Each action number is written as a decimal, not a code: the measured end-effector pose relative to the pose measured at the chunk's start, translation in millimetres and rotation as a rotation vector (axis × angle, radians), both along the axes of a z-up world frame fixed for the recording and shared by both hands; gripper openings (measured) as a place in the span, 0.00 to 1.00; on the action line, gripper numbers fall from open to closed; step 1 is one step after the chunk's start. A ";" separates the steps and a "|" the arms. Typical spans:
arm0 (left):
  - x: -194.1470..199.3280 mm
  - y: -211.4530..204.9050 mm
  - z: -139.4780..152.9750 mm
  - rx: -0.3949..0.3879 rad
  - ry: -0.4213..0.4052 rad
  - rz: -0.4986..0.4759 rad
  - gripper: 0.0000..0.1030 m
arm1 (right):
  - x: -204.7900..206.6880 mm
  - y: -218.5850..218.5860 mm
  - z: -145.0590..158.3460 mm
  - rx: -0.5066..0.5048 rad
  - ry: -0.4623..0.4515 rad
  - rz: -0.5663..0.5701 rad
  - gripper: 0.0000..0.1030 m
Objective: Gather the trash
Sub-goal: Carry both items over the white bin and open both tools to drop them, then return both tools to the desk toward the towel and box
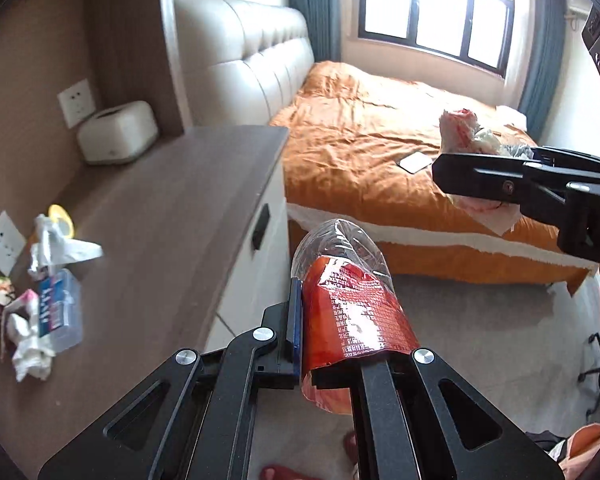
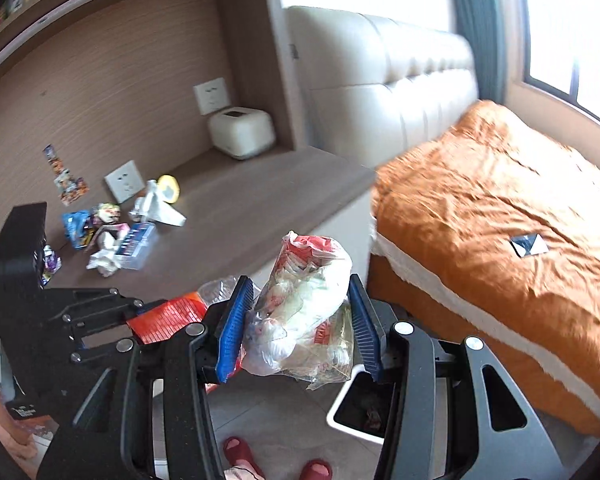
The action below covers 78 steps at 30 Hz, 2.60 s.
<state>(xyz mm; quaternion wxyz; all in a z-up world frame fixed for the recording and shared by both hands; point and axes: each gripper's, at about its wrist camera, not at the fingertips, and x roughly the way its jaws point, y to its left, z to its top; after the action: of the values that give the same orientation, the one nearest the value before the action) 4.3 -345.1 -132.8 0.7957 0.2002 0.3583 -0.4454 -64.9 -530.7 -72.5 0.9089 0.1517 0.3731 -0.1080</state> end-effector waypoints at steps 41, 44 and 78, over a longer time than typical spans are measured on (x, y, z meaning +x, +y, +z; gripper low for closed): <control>-2.1 -121.0 -281.1 0.150 0.229 -0.095 0.95 | -19.4 -101.9 -297.5 0.214 0.275 -0.164 0.96; 0.9 -112.1 -250.7 0.119 0.207 -0.076 0.95 | -15.8 -95.9 -270.3 0.205 0.247 -0.146 0.96; 111.7 175.2 13.1 -0.048 -0.148 0.495 0.95 | 145.5 108.6 -9.8 0.055 -0.105 0.335 0.96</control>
<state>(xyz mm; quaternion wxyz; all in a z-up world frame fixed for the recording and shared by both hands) 116.0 -169.8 -119.7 0.9090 0.1196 0.3266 -0.2295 80.6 -422.1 -82.3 0.9279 0.1174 0.3481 0.0634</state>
